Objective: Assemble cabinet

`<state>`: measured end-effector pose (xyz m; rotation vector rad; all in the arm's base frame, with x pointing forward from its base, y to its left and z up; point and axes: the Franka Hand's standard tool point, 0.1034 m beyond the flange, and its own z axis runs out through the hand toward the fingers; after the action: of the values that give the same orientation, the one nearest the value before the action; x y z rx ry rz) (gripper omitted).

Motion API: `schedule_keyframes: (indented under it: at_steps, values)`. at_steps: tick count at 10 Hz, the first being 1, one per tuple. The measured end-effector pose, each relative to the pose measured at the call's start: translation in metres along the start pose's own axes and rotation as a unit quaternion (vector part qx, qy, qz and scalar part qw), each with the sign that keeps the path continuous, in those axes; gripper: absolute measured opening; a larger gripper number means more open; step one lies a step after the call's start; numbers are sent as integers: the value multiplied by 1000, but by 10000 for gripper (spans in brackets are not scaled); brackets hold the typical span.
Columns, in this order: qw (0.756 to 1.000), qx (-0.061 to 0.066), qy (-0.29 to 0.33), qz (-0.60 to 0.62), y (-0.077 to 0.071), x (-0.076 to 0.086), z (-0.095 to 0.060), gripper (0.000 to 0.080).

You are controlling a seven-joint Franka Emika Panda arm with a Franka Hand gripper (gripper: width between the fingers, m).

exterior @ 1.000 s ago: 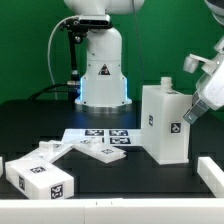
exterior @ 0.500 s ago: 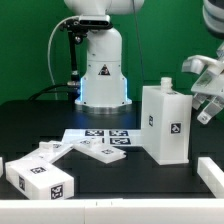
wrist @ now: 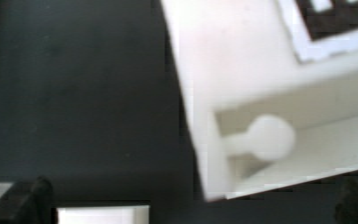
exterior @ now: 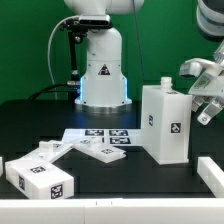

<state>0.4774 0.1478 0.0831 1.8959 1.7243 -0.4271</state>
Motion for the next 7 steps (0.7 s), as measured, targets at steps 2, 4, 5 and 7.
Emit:
schedule_keyframes:
  at_steps: [2,4,5,7]
  values:
    - [999,11,-34,-5,-5,-11,5,796]
    - [994,23,-103,-19,-11,-11,6,796]
    - [992,26,-123,-25,-12,-7,7,796]
    - [980,39,-193,-39,-18,-5,11,796]
